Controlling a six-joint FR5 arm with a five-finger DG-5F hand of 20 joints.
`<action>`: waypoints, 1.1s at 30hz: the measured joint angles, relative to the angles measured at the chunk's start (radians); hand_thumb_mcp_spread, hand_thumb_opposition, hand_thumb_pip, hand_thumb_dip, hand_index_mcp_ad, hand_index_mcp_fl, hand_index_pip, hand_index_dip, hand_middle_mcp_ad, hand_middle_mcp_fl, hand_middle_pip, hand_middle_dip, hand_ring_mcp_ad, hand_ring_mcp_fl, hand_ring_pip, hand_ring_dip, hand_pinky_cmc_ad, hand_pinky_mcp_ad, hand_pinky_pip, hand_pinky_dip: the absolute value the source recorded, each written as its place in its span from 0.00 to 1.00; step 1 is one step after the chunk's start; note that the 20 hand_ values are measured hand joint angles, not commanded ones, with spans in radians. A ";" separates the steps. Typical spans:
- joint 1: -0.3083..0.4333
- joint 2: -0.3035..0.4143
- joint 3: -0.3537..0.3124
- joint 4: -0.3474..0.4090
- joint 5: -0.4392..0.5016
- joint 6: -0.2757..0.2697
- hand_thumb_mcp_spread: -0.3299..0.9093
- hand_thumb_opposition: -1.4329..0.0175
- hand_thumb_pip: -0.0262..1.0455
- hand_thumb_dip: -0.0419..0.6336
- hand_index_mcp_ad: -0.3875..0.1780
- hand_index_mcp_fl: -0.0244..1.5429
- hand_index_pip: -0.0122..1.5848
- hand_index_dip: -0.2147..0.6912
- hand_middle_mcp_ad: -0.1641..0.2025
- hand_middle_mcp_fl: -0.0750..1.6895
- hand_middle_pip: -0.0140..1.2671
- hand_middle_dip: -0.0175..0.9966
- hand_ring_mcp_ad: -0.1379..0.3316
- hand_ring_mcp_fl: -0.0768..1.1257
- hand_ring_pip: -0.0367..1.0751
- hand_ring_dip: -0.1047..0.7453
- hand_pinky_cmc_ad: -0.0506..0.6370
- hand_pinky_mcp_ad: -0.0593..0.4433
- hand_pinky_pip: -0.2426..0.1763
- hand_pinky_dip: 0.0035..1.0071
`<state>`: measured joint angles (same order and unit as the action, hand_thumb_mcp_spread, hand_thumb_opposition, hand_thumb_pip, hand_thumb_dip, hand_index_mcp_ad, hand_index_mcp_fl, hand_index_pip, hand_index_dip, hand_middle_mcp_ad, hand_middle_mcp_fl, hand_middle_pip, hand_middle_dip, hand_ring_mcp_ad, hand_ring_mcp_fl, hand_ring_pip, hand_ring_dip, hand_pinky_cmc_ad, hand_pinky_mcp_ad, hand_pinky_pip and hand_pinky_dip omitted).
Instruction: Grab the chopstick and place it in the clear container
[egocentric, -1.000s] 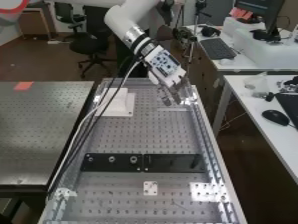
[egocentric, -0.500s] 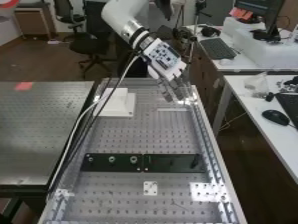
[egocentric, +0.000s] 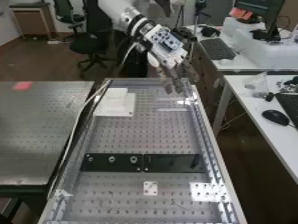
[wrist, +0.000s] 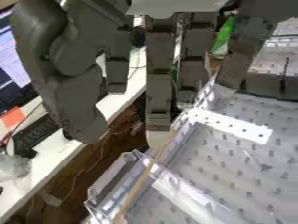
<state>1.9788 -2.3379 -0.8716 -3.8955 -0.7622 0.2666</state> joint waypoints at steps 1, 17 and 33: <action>0.002 -0.005 0.011 -0.006 0.003 -0.030 0.55 0.41 0.60 0.53 0.35 0.32 0.08 0.17 0.57 0.49 0.40 0.42 0.48 0.39 0.31 0.42 0.67 0.77 0.33 0.95; 0.022 -0.018 0.026 0.084 0.047 -0.466 0.52 0.41 0.57 0.50 0.35 0.46 0.05 0.16 0.56 0.30 0.13 0.40 0.47 0.24 0.21 0.41 0.72 0.81 0.33 0.97; 0.028 -0.052 0.033 0.118 0.035 -0.724 0.51 0.41 0.57 0.46 0.36 0.34 0.04 0.19 0.54 0.28 0.11 0.29 0.45 0.12 0.21 0.30 0.63 0.79 0.33 0.91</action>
<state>2.0068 -2.3899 -0.8382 -3.7774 -0.7268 -0.4574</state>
